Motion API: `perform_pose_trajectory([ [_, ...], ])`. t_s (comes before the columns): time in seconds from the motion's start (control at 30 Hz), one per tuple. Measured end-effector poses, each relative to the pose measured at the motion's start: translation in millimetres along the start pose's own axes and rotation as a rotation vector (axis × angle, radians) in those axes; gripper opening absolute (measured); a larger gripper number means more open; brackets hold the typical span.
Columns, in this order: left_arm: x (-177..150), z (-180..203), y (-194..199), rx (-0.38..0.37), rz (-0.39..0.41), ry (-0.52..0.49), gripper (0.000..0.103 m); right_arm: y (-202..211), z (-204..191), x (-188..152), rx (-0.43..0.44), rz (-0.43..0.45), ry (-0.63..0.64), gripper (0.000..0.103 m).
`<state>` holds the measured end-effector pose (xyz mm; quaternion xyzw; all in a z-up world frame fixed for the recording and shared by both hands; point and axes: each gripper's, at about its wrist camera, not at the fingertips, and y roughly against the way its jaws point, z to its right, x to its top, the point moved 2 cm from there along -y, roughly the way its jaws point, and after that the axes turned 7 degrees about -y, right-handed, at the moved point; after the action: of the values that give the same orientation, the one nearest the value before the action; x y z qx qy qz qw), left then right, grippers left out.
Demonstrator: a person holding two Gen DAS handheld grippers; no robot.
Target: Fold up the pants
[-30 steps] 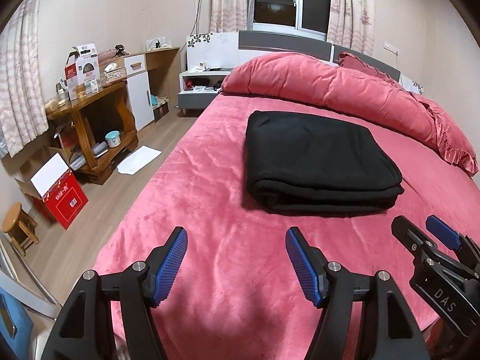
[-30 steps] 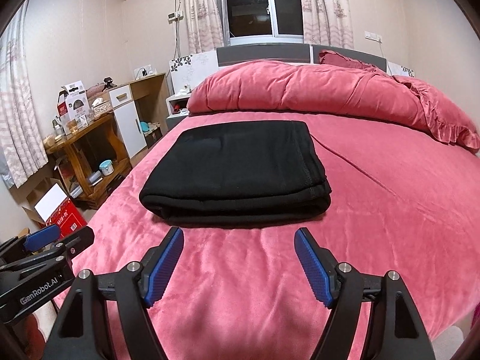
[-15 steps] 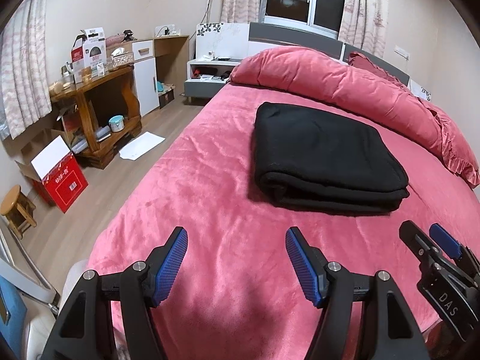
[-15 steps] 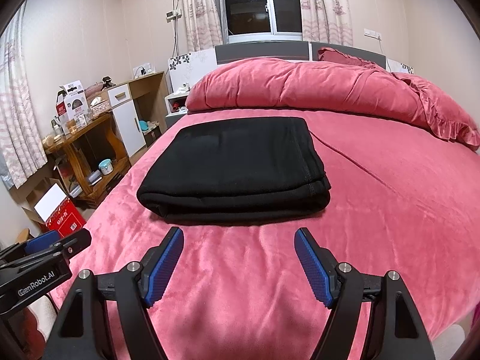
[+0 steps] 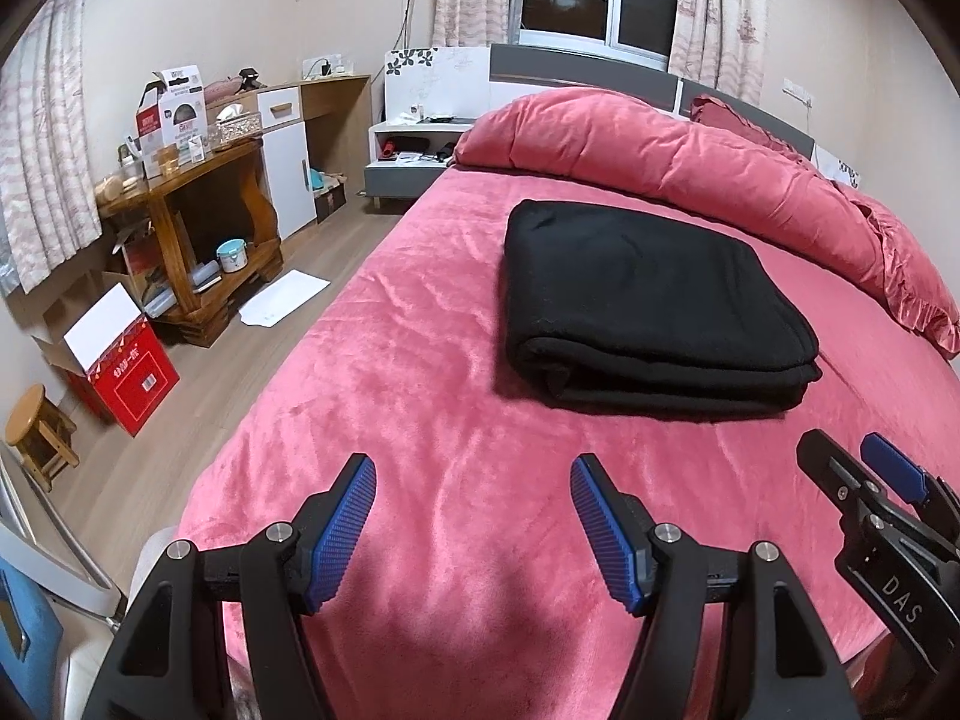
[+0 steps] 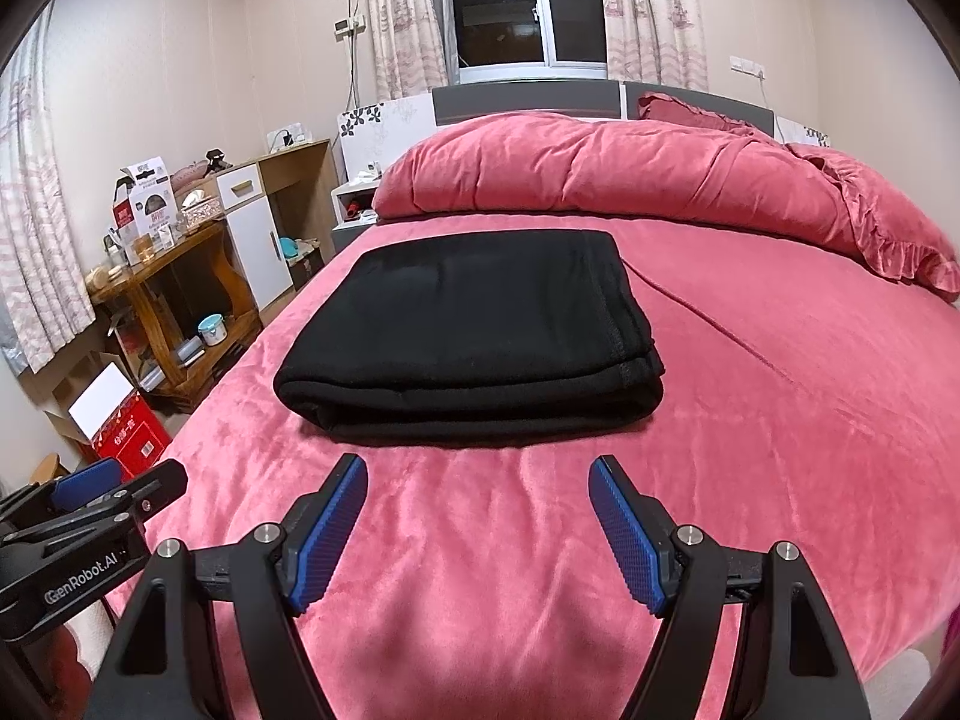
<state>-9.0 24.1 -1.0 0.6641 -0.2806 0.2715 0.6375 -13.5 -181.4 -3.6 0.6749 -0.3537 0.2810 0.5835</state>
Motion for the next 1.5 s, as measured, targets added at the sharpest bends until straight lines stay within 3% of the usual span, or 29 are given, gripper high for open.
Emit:
perform_pose_trajectory([
  [1.5,-7.8,8.5,-6.3,0.0,-0.018,-0.053,0.069,-9.6,4.8,-5.3,-0.011,-0.038,-0.012,0.077],
])
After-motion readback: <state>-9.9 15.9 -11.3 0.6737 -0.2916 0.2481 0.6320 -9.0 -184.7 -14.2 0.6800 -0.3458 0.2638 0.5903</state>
